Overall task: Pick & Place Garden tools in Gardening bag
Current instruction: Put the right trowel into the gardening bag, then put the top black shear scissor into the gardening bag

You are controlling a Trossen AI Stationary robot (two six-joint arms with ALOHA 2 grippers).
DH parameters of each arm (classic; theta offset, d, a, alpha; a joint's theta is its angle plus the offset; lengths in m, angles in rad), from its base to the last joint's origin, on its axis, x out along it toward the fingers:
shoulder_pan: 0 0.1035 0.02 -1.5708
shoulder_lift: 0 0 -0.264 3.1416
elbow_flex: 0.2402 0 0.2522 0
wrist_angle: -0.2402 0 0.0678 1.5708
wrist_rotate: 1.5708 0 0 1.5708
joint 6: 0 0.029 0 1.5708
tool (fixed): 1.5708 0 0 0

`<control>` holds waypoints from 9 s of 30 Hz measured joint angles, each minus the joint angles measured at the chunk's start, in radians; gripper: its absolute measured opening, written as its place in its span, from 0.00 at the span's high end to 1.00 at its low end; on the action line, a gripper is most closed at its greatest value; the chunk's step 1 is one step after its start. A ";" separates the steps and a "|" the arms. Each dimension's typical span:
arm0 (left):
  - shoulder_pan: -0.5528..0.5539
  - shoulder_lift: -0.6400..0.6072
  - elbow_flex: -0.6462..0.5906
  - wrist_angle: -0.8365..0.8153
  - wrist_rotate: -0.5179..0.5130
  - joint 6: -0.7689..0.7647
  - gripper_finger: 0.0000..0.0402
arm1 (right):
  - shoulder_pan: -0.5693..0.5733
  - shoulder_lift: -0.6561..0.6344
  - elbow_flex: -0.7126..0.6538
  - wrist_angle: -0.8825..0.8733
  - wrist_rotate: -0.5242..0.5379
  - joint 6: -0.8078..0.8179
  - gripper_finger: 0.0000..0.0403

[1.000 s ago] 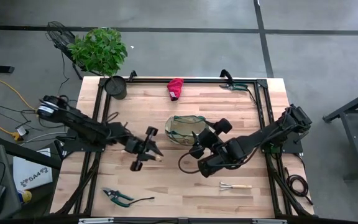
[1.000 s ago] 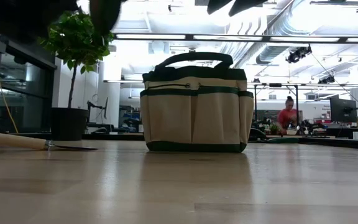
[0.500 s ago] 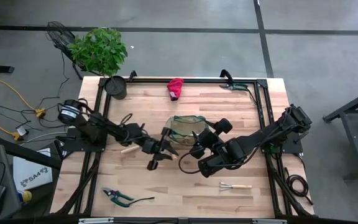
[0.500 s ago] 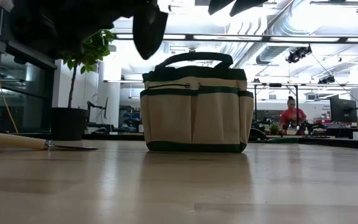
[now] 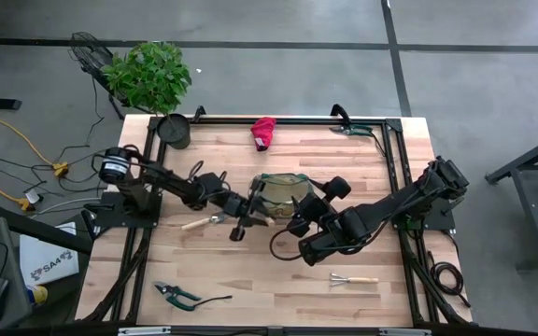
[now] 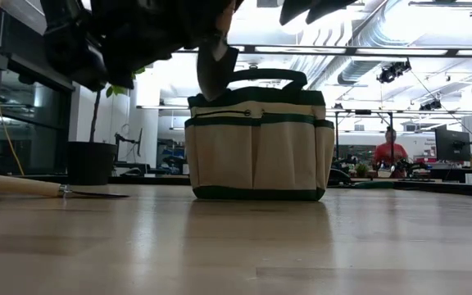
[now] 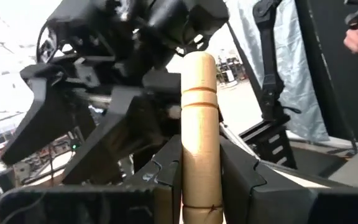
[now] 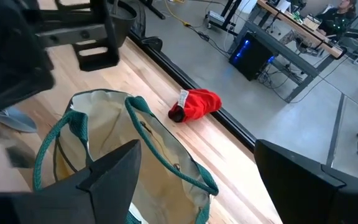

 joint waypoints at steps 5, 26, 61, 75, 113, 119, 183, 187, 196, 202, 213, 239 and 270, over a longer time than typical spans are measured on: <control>0.027 0.000 0.000 0.002 0.029 -0.008 0.84 | 0.000 0.000 0.000 -0.019 0.000 0.000 0.24; 0.050 0.000 0.000 -0.055 0.052 0.070 0.84 | -0.033 0.000 0.000 -0.017 -0.008 -0.022 0.24; 0.108 0.145 0.123 -0.134 0.104 0.178 0.84 | -0.033 0.000 -0.001 0.011 -0.083 -0.019 0.24; 0.115 0.146 0.123 -0.213 -0.048 0.221 0.84 | -0.033 0.000 -0.001 0.011 -0.098 -0.019 0.24; 0.114 0.146 0.122 -0.187 -0.458 0.183 0.60 | -0.032 0.000 -0.001 0.014 -0.095 0.032 0.24; 0.114 0.146 0.122 -0.169 -0.483 0.191 0.60 | -0.032 0.000 0.000 0.014 -0.094 0.037 0.24; 0.113 -0.036 0.121 -0.220 -0.695 0.167 0.30 | -0.032 0.000 0.000 -0.063 -0.052 0.221 0.24; 0.113 -0.060 0.122 -0.203 -0.702 0.167 0.30 | -0.032 0.000 0.000 -0.063 -0.065 0.221 0.24; 0.114 -0.146 0.122 -0.361 -0.790 0.172 0.30 | -0.032 0.000 0.000 -0.078 -0.071 0.261 0.24; 0.114 -0.217 0.122 -0.624 -0.795 0.124 0.30 | -0.032 0.000 0.000 -0.075 -0.043 0.302 0.24; 0.114 -0.392 0.122 -1.060 -0.789 0.084 0.30 | -0.032 0.000 0.000 -0.069 -0.070 0.292 0.24; 0.114 -0.741 0.122 -1.874 -0.516 -0.173 0.30 | -0.103 0.000 0.000 -0.346 -0.205 0.607 0.24; 0.113 -0.748 0.037 -1.844 -0.474 -0.226 0.30 | -0.938 -0.037 -0.013 -0.491 -0.454 -0.205 0.24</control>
